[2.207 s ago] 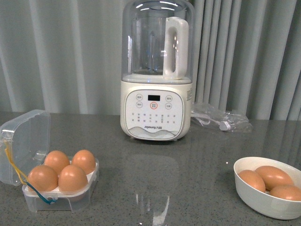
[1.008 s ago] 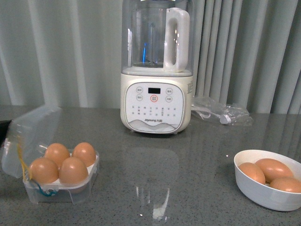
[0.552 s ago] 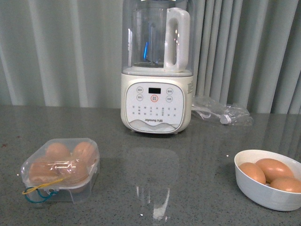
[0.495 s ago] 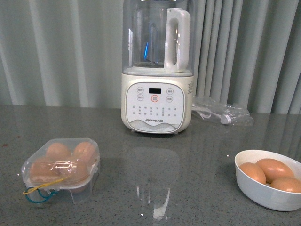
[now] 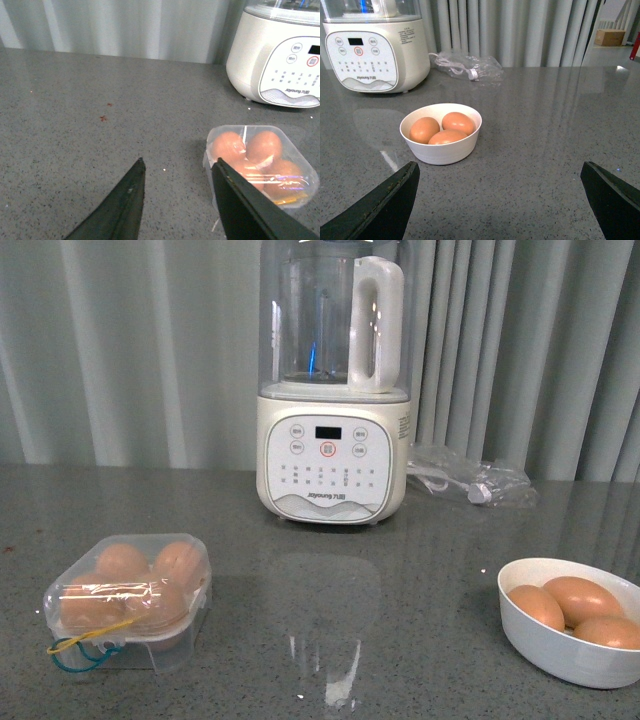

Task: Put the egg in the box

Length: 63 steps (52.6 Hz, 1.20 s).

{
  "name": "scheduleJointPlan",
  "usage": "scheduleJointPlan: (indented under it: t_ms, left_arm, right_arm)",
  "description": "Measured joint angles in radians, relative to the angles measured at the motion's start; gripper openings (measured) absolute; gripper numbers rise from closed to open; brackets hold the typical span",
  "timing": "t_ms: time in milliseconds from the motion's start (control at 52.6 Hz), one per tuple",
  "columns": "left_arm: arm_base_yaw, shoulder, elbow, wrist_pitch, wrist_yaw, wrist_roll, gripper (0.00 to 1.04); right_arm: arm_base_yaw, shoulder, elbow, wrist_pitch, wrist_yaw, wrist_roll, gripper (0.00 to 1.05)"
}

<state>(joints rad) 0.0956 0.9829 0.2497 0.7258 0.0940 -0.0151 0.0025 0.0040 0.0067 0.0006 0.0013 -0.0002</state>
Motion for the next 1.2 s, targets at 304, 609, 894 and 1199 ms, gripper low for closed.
scheduleJointPlan:
  t_ms: [304,609,894,1199]
  left_arm:
    - [-0.093,-0.176,-0.124,-0.05,-0.091,0.01,0.04]
    - [-0.094,-0.333,-0.185,-0.147,-0.094,0.01,0.04]
    - [-0.094,-0.438,-0.222,-0.188,-0.095,0.01,0.04]
    - [-0.094,-0.585,-0.222,-0.326,-0.095,0.01,0.04]
  right_arm:
    - [0.0,0.0,0.0,0.0,0.0,0.0,0.98]
    - [0.0,0.0,0.0,0.0,0.0,0.0,0.98]
    - [0.0,0.0,0.0,0.0,0.0,0.0,0.98]
    - [0.0,0.0,0.0,0.0,0.0,0.0,0.98]
